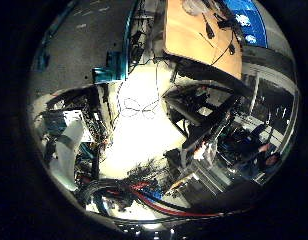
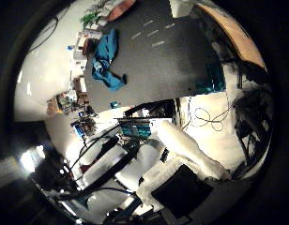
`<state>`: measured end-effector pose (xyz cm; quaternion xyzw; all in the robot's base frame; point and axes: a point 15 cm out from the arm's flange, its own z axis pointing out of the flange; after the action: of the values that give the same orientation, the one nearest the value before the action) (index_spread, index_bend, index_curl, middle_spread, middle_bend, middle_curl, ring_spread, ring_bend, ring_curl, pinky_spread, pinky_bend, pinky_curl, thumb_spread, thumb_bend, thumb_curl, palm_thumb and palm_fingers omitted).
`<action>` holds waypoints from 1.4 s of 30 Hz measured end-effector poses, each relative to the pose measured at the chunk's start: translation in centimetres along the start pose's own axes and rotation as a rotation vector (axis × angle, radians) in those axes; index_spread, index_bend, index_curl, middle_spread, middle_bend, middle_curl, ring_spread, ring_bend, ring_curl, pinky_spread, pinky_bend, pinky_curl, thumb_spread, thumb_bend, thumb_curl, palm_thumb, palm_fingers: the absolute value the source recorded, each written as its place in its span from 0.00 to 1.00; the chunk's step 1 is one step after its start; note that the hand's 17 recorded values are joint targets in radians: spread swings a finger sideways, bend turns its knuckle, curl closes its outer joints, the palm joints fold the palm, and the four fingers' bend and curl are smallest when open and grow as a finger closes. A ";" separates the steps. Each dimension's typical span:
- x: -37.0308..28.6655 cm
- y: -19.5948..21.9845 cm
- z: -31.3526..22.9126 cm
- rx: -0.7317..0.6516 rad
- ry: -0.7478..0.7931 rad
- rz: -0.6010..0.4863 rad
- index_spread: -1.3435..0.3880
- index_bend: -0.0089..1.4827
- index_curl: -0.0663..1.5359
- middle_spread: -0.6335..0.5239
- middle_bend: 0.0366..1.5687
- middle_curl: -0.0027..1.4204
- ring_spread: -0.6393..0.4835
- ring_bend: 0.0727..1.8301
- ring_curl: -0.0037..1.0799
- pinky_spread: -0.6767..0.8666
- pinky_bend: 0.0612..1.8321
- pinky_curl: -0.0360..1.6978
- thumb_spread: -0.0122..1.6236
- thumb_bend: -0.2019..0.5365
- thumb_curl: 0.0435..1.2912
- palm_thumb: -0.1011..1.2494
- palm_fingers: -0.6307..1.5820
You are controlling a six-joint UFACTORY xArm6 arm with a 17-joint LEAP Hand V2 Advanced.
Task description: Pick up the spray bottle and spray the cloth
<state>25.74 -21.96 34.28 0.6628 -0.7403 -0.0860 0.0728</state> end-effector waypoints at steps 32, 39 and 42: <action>2.1 0.7 -3.1 0.022 0.136 0.093 0.55 0.14 0.27 0.58 0.10 0.22 0.73 0.07 0.19 0.68 0.08 0.19 0.74 0.25 0.19 0.57 0.39; 1.7 0.2 -3.3 0.027 0.143 0.067 0.55 0.14 0.27 0.58 0.10 0.22 0.72 0.07 0.19 0.68 0.07 0.19 0.74 0.25 0.19 0.57 0.39; 1.0 -0.2 -3.4 0.030 0.149 0.042 0.55 0.14 0.27 0.58 0.10 0.22 0.71 0.07 0.20 0.68 0.07 0.19 0.74 0.25 0.19 0.57 0.39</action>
<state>26.57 -23.13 37.60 0.6526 -0.7478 -0.0238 0.1197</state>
